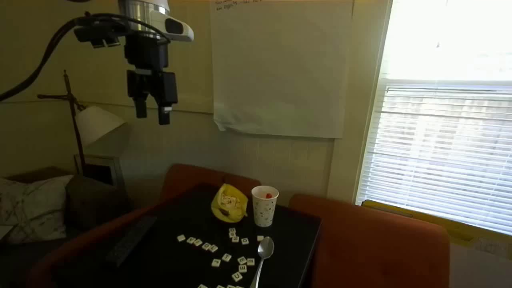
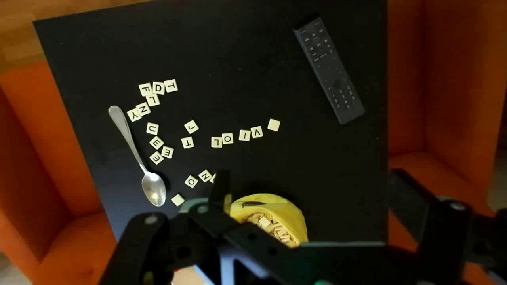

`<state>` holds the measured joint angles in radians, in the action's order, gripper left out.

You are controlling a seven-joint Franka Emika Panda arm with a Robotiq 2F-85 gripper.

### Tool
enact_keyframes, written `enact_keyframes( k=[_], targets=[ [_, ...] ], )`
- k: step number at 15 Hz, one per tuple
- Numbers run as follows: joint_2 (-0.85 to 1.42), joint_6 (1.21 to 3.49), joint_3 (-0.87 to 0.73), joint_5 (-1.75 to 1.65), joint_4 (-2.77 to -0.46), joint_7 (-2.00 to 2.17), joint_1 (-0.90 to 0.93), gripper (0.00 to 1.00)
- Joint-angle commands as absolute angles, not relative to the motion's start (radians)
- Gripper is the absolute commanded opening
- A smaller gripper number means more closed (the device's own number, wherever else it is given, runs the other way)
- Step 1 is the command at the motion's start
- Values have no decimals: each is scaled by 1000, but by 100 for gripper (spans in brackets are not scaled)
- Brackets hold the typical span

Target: Remove the red marker from the cup and place it on the table.

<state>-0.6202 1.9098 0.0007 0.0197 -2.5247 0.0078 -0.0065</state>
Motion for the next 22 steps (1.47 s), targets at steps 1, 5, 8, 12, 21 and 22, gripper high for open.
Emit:
enact_keyframes(
  k=[1,5,8,12,21,22],
  targets=[
    [-620,1907,0,19,-2523,8,-6,100],
    [-620,1907,0,19,-2523,8,-6,100],
    [-620,1907,0,19,-2523,8,-6,100],
    [-620,1907,0,19,-2523,8,-6,100],
    [-492,2059,19,-13,-2486,124,-52,100],
    [-460,2117,25,-36,-2480,145,-67,100]
  ],
)
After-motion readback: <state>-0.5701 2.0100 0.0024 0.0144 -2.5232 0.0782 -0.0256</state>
